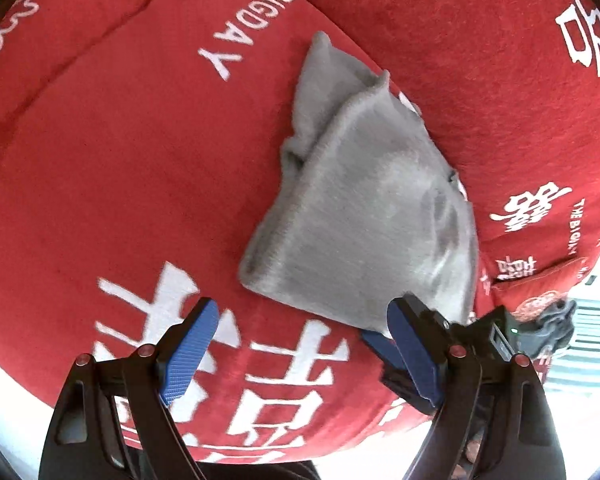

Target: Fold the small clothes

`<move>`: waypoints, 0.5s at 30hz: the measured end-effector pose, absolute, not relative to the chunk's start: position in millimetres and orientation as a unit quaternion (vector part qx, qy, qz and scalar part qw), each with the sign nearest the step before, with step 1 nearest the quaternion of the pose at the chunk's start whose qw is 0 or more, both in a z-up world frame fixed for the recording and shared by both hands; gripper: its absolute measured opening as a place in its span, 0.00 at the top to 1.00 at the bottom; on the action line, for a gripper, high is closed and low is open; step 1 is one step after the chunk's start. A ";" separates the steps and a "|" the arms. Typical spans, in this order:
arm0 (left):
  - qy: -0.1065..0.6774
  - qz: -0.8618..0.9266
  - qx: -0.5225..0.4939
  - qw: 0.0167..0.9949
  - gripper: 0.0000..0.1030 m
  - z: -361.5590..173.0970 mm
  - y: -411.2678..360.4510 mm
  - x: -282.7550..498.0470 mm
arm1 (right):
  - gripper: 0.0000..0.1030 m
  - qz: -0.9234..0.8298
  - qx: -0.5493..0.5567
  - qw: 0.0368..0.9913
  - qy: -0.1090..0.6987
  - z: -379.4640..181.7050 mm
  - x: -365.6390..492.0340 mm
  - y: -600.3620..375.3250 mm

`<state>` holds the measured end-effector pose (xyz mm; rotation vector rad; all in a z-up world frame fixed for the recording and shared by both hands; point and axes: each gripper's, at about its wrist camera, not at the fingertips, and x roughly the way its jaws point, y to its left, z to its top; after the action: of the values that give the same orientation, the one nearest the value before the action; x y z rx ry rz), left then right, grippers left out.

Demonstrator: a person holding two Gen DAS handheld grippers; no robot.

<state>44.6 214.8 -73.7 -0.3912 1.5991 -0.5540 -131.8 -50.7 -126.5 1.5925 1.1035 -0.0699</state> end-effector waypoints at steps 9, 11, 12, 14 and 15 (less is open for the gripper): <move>0.709 -0.252 -0.223 0.620 0.16 -79.5 206.7 38.0 | 0.91 -0.035 0.700 0.539 0.467 -136.8 -125.0 -57.0; 0.710 -0.252 -0.242 0.611 0.16 -83.4 203.9 35.2 | 0.91 -0.025 0.699 0.549 0.456 -129.0 -122.1 -60.6; 0.709 -0.252 -0.251 0.608 0.16 -83.9 202.2 35.1 | 0.91 -0.016 0.698 0.559 0.447 -122.5 -120.3 -63.4; 0.705 -0.254 -0.273 0.604 0.16 -86.2 197.3 33.7 | 0.91 0.000 0.694 0.574 0.435 -110.3 -117.0 -69.3; 0.702 -0.254 -0.285 0.601 0.16 -88.0 194.3 33.7 | 0.91 0.005 0.687 0.582 0.434 -104.5 -114.8 -72.3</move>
<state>33.7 194.3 -88.0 -0.6615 1.6262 -0.5879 -114.8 -72.3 -104.5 1.6045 1.0144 0.0121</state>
